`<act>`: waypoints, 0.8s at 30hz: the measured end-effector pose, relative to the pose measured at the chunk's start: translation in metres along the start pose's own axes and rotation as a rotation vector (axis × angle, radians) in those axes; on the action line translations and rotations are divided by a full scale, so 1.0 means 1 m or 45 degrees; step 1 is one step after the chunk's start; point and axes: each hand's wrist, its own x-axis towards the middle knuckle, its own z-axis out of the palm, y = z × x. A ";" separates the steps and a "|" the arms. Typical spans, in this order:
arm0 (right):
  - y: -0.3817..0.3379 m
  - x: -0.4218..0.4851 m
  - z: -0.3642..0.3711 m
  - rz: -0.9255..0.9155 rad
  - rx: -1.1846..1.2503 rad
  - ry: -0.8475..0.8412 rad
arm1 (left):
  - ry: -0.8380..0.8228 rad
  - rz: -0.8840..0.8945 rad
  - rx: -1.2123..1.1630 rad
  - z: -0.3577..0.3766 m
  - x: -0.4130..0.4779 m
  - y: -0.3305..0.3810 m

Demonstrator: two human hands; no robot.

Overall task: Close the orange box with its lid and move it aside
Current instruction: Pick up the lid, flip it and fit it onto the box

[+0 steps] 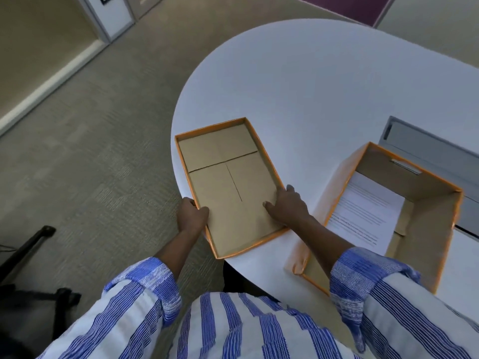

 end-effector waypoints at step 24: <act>-0.064 -0.047 -0.121 -0.406 1.056 0.193 | -0.412 -0.186 -0.537 0.041 -0.008 0.107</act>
